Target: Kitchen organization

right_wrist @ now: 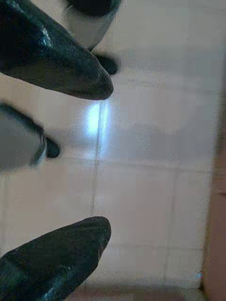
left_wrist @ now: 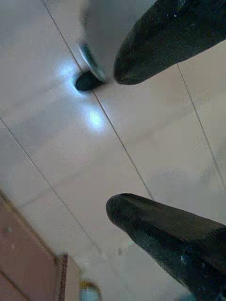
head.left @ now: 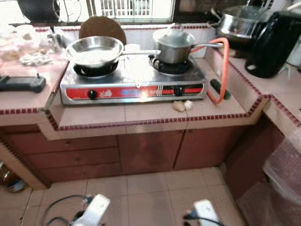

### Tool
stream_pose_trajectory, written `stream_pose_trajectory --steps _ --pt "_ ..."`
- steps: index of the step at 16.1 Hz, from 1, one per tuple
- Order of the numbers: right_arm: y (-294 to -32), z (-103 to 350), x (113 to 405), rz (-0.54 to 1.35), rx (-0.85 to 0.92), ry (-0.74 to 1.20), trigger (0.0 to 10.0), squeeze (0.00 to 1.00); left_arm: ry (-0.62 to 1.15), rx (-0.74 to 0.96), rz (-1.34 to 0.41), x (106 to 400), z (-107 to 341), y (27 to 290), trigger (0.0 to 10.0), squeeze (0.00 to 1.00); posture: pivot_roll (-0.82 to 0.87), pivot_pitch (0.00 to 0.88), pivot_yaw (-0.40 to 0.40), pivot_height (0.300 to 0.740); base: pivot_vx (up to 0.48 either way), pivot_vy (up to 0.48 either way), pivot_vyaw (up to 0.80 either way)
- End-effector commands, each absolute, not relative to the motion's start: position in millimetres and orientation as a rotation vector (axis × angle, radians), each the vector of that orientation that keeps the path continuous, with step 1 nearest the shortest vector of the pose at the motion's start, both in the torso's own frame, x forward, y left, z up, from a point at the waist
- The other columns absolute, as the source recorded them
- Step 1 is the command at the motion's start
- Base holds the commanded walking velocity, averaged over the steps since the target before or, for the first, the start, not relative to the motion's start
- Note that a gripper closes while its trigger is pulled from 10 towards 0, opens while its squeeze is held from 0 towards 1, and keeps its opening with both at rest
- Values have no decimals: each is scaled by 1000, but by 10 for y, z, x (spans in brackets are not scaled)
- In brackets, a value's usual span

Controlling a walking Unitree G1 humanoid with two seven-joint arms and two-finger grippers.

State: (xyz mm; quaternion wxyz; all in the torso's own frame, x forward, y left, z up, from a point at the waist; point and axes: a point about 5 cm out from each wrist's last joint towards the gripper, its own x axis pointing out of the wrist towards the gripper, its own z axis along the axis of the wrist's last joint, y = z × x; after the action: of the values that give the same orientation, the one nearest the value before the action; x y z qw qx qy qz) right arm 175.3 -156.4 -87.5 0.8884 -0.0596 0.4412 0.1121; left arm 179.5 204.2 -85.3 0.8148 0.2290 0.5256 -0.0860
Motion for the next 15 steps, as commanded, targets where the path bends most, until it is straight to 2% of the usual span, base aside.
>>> stream_pose_trajectory --steps 1,15 --pt "-1669 -915 1657 184 -111 950 10000 0 1094 491 -200 1862 -830 1981 10000 0 65 0 -23 740 0 405 0" --pt "-1666 -924 1639 208 -136 959 10000 0 1087 515 -220 1889 -818 1975 10000 0 72 0 -23 740 0 406 0"
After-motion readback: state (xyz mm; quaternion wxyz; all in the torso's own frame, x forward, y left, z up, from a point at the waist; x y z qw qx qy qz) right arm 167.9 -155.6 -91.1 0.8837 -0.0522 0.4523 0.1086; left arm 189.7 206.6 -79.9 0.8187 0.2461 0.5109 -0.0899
